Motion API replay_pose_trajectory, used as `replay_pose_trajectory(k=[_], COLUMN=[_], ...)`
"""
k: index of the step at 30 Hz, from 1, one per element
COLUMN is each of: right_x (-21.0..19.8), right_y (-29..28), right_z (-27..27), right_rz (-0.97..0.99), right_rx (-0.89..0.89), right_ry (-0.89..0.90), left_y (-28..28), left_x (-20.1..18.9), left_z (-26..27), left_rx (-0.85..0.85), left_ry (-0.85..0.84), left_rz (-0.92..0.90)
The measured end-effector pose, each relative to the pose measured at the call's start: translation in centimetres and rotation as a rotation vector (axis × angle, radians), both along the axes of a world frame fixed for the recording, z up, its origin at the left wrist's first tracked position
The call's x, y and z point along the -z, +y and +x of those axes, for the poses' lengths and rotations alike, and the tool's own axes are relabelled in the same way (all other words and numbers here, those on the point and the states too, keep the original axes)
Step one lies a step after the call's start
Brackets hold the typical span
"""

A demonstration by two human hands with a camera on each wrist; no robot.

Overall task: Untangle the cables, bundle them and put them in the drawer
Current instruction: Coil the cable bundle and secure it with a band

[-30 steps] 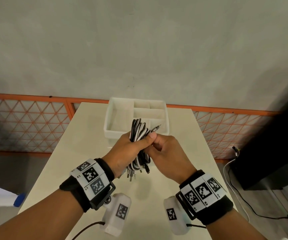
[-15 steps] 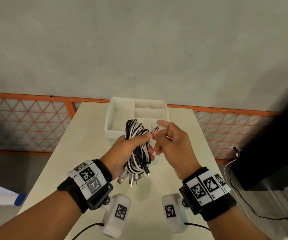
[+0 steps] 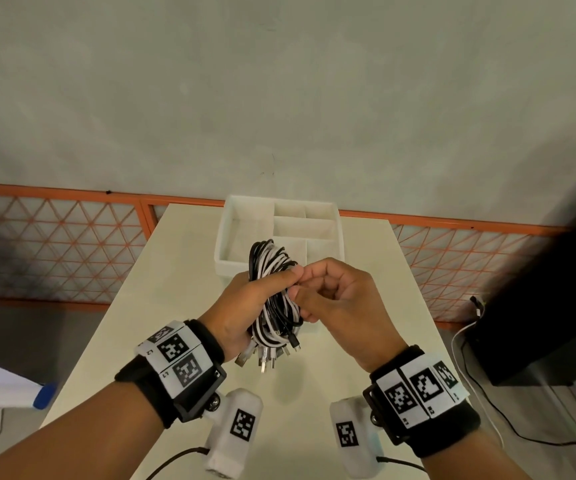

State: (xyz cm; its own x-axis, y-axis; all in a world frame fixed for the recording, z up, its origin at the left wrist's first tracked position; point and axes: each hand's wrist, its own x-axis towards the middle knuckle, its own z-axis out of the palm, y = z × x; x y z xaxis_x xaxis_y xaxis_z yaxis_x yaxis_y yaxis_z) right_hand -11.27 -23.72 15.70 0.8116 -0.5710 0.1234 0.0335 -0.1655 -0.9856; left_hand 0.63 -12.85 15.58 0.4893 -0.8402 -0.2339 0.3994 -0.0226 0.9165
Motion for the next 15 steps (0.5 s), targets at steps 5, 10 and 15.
replay_pose_trajectory(k=[5,10,15], right_x=[1.2,1.6,1.2], right_y=[0.3,-0.6,-0.1], right_z=[0.7,0.8,0.9], right_rz=[-0.093,-0.037,0.083], right_rx=[0.096,0.039,-0.275], right_ry=[0.077,0.163,0.129], left_y=[0.1,0.7,0.7], left_x=[0.3,0.2,0.3], left_z=[-0.2,0.0,0.0], left_rx=[-0.022,0.107,0.057], left_ry=[-0.059,-0.115,-0.122], left_rz=[0.036,0.093,0.059])
